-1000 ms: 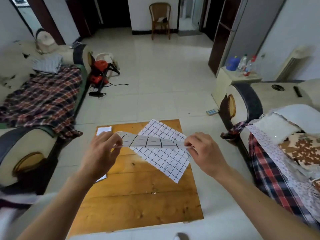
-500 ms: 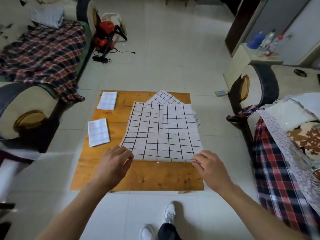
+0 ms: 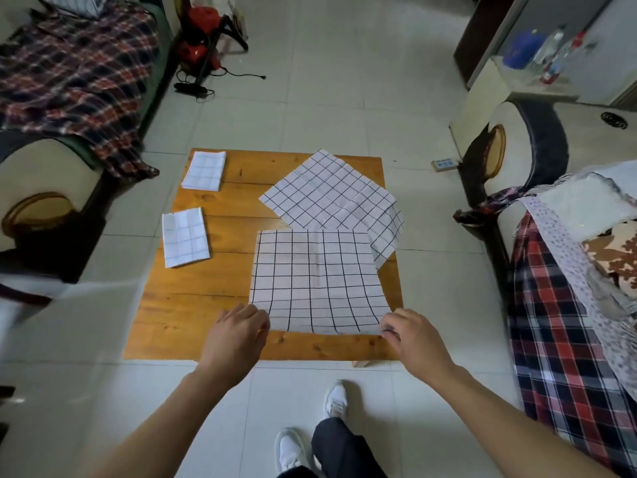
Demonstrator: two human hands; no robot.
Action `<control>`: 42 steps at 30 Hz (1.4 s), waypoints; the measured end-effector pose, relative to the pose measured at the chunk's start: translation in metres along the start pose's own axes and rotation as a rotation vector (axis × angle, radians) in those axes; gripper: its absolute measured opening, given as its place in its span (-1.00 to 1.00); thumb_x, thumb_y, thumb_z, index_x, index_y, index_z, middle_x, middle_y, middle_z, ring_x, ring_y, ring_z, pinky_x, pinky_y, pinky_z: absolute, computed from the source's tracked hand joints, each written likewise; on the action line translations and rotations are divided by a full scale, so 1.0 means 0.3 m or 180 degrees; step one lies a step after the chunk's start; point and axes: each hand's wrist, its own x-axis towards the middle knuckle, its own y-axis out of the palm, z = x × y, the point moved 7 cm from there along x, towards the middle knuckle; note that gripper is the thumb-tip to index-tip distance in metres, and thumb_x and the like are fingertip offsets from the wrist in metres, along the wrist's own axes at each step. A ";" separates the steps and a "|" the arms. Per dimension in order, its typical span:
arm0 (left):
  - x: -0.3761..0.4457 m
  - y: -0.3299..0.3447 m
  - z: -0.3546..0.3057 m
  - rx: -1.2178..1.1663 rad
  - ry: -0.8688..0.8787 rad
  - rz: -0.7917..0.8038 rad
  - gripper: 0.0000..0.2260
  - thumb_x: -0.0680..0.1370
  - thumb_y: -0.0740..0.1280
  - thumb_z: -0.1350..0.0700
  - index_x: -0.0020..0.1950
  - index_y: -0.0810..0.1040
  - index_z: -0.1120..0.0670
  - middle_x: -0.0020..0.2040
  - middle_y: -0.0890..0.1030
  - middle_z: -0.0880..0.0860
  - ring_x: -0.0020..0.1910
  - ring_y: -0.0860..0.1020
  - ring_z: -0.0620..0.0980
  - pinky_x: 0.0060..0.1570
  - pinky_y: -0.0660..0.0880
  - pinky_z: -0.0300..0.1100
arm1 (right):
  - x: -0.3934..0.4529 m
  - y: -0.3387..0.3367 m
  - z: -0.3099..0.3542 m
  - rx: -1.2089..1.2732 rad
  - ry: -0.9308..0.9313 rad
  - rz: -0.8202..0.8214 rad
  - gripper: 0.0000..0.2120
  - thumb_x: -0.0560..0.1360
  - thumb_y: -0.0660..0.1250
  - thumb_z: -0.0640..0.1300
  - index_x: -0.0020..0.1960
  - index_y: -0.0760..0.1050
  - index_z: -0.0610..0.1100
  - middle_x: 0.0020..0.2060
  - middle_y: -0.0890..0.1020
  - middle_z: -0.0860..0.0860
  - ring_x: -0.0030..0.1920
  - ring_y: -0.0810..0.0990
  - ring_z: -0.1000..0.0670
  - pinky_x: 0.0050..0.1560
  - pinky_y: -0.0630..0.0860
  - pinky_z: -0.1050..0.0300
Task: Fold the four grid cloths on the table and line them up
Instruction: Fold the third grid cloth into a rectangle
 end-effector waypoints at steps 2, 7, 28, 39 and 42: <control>0.019 0.038 0.021 0.0003 -0.0124 -0.0018 -0.82 0.43 0.50 0.22 -0.18 0.53 0.00 -0.24 0.55 -0.09 -0.23 0.51 0.01 -0.26 0.44 -0.10 | 0.020 0.032 -0.028 0.0027 0.0088 0.0002 -0.90 0.53 0.36 -0.15 -0.15 0.52 0.00 -0.22 0.50 0.16 -0.18 0.48 0.08 -0.23 0.47 0.20; 0.111 0.080 0.075 0.0004 -0.0279 -0.0026 -0.86 0.46 0.47 0.20 -0.16 0.54 0.02 -0.24 0.56 -0.06 -0.22 0.52 0.04 -0.24 0.43 -0.08 | 0.120 0.055 -0.079 0.0214 0.0213 -0.0073 -0.92 0.50 0.38 -0.15 -0.15 0.52 -0.02 -0.24 0.50 0.15 -0.21 0.47 0.09 -0.28 0.45 0.20; 0.367 0.413 0.348 0.0219 -0.1019 0.0386 -0.88 0.48 0.45 0.16 -0.15 0.54 0.00 -0.22 0.60 -0.08 -0.18 0.56 0.05 -0.16 0.38 -0.06 | 0.546 0.356 -0.269 0.0587 0.0628 0.0467 -0.89 0.54 0.31 -0.18 -0.16 0.54 -0.07 -0.26 0.58 0.09 -0.24 0.55 0.09 -0.31 0.53 0.15; 0.429 0.563 0.445 0.0036 -0.1024 0.0060 -0.93 0.48 0.47 0.15 -0.10 0.60 0.04 -0.13 0.62 -0.01 -0.11 0.53 0.11 -0.15 0.32 -0.06 | 0.616 0.433 -0.311 0.0566 0.0816 0.0073 -0.92 0.51 0.38 -0.18 -0.10 0.52 -0.02 -0.23 0.56 0.10 -0.21 0.51 0.14 -0.33 0.35 0.39; 0.438 0.577 0.449 0.0126 -0.1083 -0.0032 -0.83 0.44 0.49 0.13 0.00 0.61 0.06 0.03 0.60 0.04 0.02 0.50 0.16 -0.09 0.37 0.03 | 0.619 0.443 -0.322 0.0457 0.0854 -0.0022 -0.85 0.49 0.41 -0.18 0.02 0.53 -0.03 -0.09 0.56 0.07 -0.09 0.52 0.11 -0.20 0.39 0.40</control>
